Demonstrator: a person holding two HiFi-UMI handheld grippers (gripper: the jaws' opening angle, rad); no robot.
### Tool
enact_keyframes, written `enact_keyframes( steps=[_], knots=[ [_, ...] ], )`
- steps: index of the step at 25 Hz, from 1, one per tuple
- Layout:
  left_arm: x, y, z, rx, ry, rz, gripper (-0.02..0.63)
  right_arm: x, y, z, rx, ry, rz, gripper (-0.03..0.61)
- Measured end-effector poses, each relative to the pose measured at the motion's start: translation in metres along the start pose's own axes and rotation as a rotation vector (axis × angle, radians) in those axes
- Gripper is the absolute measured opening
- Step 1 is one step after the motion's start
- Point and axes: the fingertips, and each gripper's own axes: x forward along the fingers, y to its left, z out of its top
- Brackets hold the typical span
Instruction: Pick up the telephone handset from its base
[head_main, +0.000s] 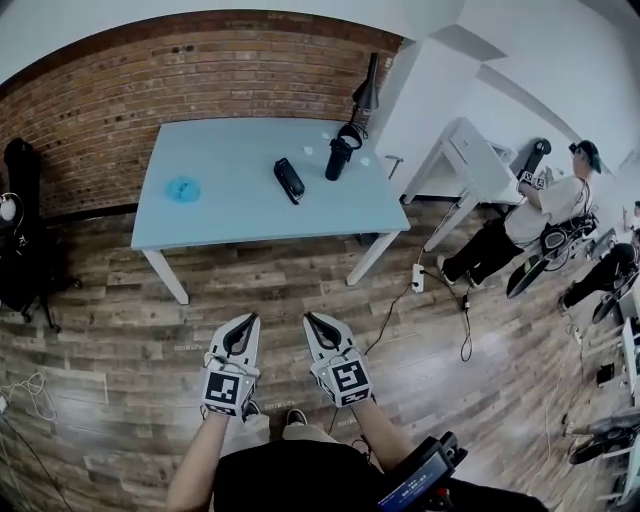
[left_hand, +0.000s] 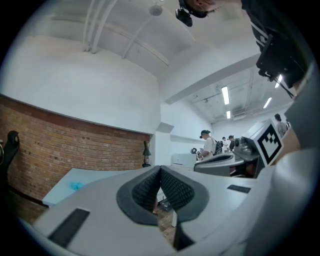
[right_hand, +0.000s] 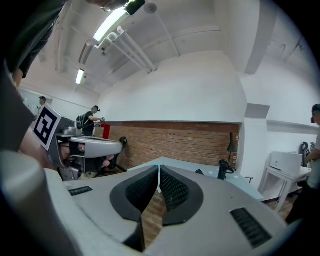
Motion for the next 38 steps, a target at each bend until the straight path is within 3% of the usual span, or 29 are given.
enact_keyframes(
  steps=[11,15,19,25,31,38],
  knots=[
    [-0.026,0.042,-0.007,-0.028,0.019,-0.015,0.017,0.044,0.039,0.011,0.015,0.016,0.001,0.026],
    [-0.007,0.043,-0.009,-0.032,0.007,-0.009,0.018,0.051,0.021,0.01,0.029,0.018,-0.002,0.026],
    [0.008,0.048,-0.015,-0.027,0.046,-0.005,0.018,0.067,0.005,0.009,0.053,0.001,0.001,0.026],
    [0.03,0.078,-0.018,-0.006,0.06,0.073,0.018,0.12,-0.008,0.01,0.085,-0.047,0.07,0.026],
    [0.07,0.1,-0.025,-0.013,0.088,0.153,0.018,0.161,-0.044,0.003,0.096,-0.048,0.131,0.026],
    [0.132,0.1,-0.027,0.006,0.111,0.164,0.018,0.199,-0.099,-0.013,0.138,-0.041,0.142,0.026]
  ],
)
